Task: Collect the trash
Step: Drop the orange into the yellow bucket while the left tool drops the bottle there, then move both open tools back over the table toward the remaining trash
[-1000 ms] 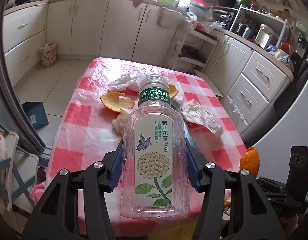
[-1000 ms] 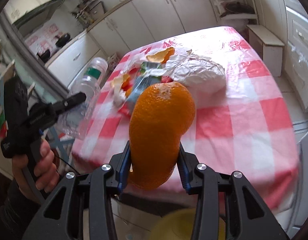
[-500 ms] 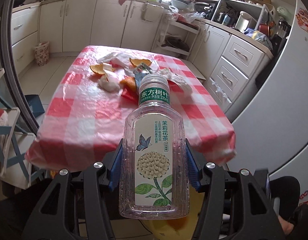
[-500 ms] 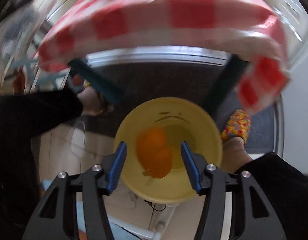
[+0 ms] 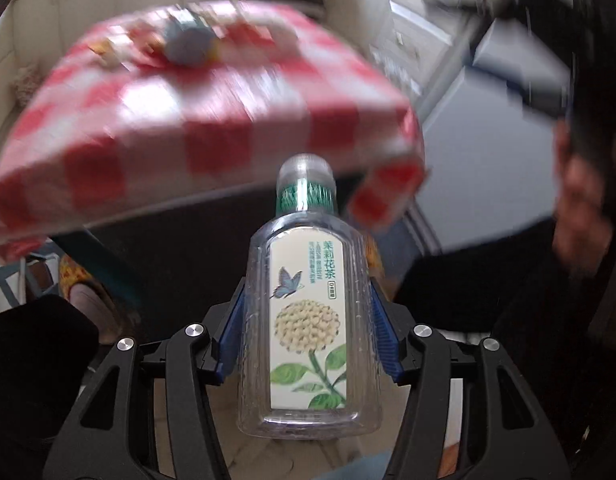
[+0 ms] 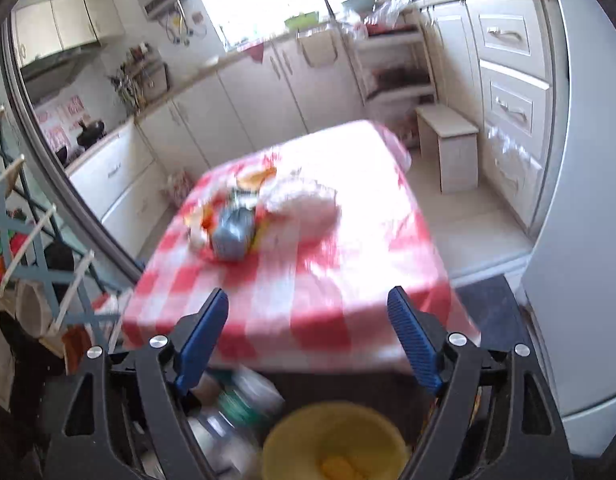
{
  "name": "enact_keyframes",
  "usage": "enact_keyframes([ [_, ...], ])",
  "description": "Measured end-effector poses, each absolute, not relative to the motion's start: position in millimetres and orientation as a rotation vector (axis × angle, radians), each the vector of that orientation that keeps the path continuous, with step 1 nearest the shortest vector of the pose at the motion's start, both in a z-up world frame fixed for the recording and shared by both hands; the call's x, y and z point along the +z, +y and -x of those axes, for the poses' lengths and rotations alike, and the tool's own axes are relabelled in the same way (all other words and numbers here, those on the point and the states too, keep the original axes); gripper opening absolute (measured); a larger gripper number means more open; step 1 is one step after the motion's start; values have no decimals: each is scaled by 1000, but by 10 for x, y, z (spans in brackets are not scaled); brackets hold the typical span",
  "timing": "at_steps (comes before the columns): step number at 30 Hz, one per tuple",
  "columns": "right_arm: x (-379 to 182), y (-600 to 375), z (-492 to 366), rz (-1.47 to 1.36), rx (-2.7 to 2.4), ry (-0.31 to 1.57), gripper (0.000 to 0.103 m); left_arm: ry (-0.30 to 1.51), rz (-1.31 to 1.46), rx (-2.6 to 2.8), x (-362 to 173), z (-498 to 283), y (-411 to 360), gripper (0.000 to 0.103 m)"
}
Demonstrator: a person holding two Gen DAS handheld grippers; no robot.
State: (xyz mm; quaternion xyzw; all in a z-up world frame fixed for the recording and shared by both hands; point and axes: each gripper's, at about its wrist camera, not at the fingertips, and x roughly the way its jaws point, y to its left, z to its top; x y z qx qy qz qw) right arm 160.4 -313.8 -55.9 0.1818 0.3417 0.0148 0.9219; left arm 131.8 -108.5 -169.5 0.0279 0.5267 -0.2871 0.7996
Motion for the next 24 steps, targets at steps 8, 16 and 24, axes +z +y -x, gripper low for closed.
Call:
enact_keyframes([
  [8,-850,-3332,-1601,-494,37,730,79,1142,-121,-554,-1812,-1347,-1216,62],
  [16,-940,-3383,-1553,-554,21,762,79,951,-121,-363,-1529,-1443,-1034,69],
  [24,-964,-3253,-1566,-523,23,779,79,864,-57,-267,-1244,-1681,-757,78],
])
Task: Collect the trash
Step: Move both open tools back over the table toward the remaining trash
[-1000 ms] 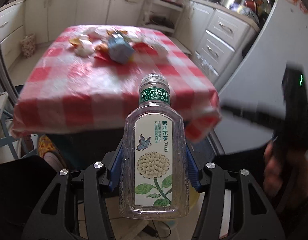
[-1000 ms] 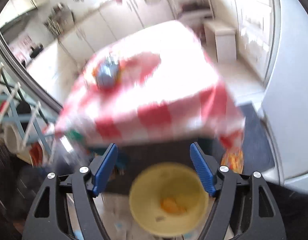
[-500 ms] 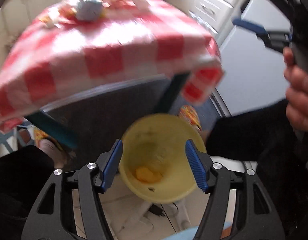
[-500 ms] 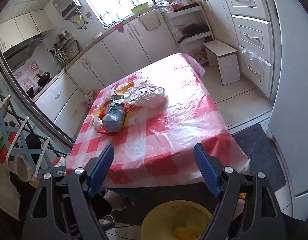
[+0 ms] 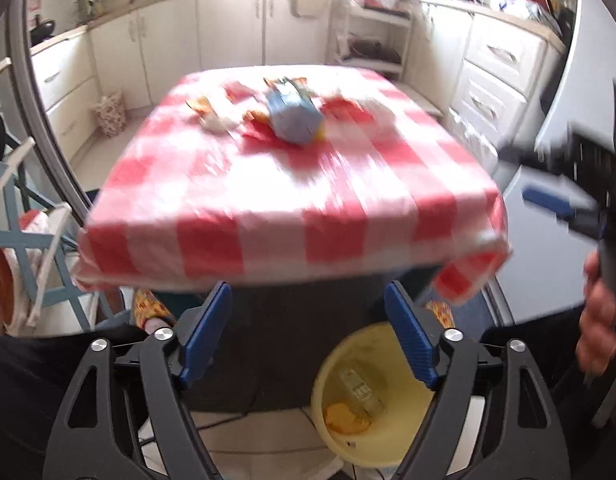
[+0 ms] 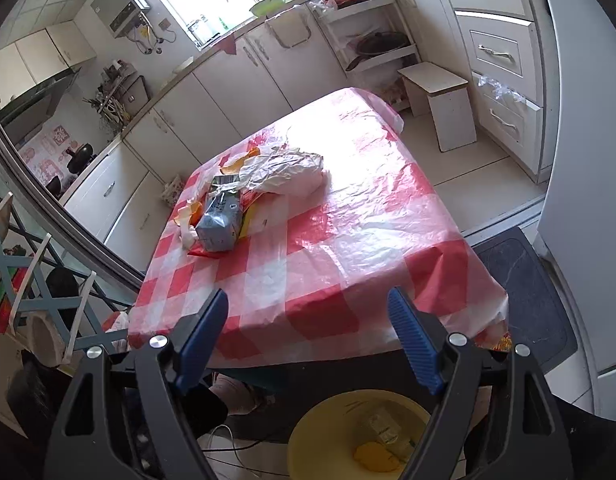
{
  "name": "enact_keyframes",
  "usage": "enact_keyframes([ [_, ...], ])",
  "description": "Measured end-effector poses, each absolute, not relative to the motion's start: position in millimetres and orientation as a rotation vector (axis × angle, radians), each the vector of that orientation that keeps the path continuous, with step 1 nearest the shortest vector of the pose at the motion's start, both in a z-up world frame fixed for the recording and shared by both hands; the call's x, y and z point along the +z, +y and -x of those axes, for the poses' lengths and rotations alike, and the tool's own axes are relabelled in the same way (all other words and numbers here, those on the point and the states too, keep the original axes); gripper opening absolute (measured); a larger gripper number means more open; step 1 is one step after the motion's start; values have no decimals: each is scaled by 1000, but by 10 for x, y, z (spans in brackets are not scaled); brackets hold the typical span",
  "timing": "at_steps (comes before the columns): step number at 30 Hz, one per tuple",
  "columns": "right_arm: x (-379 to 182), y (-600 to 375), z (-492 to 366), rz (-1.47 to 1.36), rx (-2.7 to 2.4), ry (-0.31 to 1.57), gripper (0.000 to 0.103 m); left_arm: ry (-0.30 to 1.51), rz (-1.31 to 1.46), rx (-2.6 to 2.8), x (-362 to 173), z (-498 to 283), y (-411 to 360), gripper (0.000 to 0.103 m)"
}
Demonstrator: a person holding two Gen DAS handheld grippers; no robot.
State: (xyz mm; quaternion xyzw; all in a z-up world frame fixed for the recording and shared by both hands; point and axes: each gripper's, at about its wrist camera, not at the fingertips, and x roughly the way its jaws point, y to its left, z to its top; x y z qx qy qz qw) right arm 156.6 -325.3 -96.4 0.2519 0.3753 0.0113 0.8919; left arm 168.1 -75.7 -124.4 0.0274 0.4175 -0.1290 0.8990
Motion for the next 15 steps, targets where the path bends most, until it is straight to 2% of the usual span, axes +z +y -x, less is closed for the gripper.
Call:
enact_keyframes([
  [4,-949,-3133,-1596,-479,36,778,79,794,-23,-232,-1018,-1826,-598,85],
  [9,-814,-2883,-1700,-382,86,726,79,720,-56,-207,-818,-2100,-507,87],
  [11,-707,-2743,-1784,-331,117,676,83,684,-70,-192,-724,-2272,-466,87],
  [12,-627,-2658,-1848,-316,157,634,90,666,-81,-184,-680,-2350,-458,87],
  [15,-453,-2439,-2062,-252,232,575,90,601,-106,-140,-541,-2617,-417,87],
])
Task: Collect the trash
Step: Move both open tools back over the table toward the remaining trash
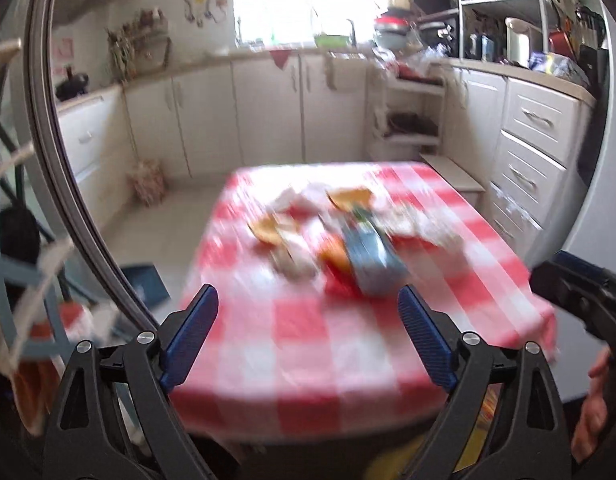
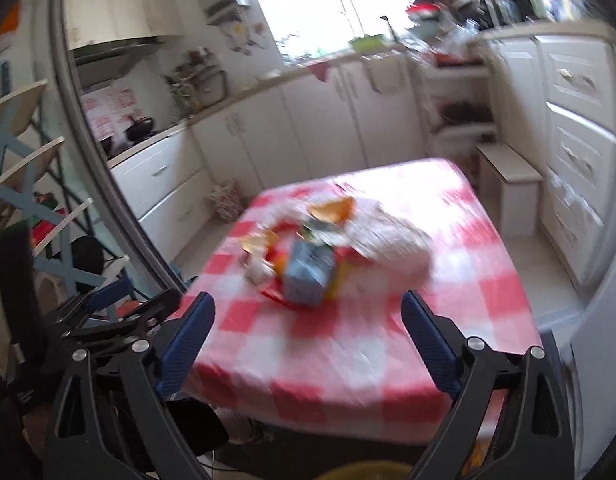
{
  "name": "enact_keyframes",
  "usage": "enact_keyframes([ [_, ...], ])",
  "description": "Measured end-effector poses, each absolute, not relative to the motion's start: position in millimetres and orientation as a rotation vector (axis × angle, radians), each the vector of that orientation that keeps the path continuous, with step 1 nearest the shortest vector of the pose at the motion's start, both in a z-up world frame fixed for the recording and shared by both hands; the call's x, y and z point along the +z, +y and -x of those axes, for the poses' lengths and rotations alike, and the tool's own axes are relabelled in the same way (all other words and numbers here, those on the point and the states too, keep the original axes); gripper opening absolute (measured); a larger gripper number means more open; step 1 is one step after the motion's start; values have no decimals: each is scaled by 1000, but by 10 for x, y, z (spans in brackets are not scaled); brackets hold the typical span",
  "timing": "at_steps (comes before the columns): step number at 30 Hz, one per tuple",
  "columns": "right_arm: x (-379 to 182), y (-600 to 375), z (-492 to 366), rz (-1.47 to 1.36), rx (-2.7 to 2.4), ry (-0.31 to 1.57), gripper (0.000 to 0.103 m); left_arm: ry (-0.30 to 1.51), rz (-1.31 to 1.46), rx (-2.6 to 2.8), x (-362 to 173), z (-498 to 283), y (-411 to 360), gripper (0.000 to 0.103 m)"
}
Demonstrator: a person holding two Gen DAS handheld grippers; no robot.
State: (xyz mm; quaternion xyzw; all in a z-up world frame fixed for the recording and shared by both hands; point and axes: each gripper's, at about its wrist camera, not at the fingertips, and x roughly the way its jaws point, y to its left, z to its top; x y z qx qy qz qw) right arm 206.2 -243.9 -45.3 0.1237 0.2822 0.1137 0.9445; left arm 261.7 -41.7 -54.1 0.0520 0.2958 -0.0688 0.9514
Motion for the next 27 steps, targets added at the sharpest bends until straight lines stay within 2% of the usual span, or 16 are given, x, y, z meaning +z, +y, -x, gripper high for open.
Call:
enact_keyframes([
  [4,-466,-2175,-2362,-84,272,598,92,577,-55,-60,-557,-2847,-249,87],
  [9,-808,-2241,-2559,-259,278,747,92,703,72,-35,-754,-3075,3,87],
  [16,-773,-2144,-2589,-226,271,754,92,803,123,-64,-929,-3413,53,88],
  [21,-891,-2310,-2736,-342,261,805,92,849,54,-79,-1082,-3951,-203,88],
  [27,-939,-2426,-2819,-378,256,828,92,933,105,-65,-1295,-4350,-258,88],
])
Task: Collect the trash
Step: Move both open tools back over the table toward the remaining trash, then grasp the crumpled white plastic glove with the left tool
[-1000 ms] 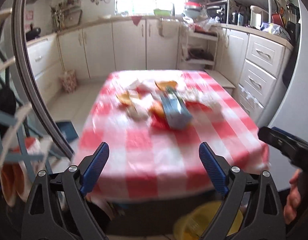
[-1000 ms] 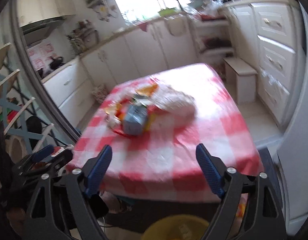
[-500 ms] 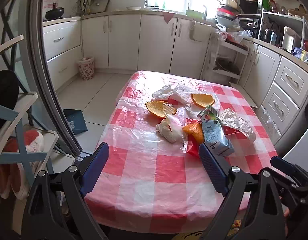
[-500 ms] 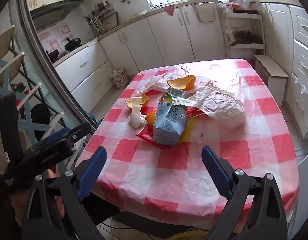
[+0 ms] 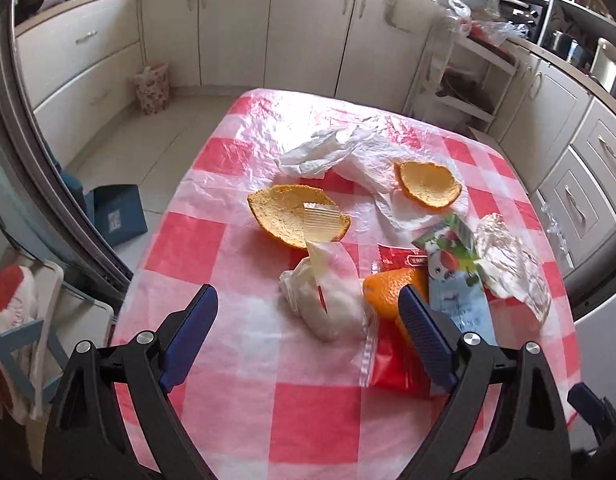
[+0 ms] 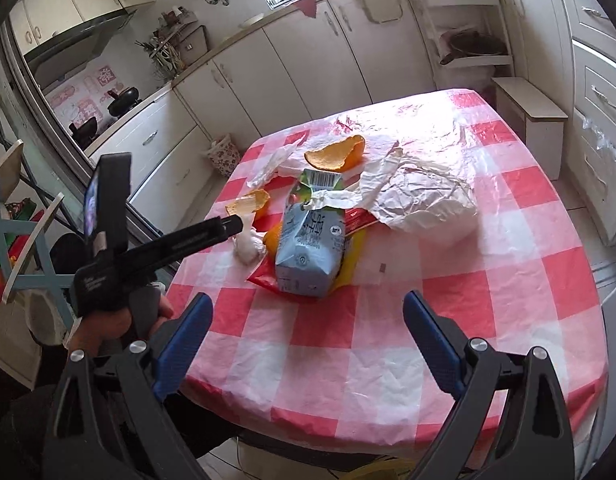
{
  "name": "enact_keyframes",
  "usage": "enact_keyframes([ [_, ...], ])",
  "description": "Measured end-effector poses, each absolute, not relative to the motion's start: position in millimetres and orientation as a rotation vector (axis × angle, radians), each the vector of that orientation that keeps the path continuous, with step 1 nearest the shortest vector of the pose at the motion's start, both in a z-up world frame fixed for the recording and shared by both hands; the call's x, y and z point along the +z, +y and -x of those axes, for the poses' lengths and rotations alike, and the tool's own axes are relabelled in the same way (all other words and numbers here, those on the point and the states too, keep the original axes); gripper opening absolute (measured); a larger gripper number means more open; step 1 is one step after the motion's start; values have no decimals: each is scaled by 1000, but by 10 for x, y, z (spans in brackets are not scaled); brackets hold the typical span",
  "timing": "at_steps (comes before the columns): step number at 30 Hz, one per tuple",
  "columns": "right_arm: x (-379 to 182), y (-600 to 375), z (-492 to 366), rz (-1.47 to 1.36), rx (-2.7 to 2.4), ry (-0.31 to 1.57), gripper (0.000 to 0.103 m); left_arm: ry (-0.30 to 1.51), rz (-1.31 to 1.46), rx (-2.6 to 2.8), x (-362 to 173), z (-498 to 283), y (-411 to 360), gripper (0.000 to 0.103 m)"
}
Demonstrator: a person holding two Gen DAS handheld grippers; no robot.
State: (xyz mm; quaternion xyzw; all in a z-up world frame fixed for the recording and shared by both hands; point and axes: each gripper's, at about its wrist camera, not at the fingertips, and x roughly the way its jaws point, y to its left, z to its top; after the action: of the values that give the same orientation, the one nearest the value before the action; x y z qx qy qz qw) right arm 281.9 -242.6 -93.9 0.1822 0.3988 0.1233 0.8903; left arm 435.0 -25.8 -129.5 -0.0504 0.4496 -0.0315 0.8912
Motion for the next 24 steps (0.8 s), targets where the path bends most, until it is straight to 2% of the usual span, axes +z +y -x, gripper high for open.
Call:
enact_keyframes([
  [12,-968,-2396,-2854,-396,298,856,92,1041,6,5,-1683,-4630,-327,88],
  [24,-1009,-2293,-2882,-390,321,872,92,1025,127,69,-1575,-4440,258,87],
])
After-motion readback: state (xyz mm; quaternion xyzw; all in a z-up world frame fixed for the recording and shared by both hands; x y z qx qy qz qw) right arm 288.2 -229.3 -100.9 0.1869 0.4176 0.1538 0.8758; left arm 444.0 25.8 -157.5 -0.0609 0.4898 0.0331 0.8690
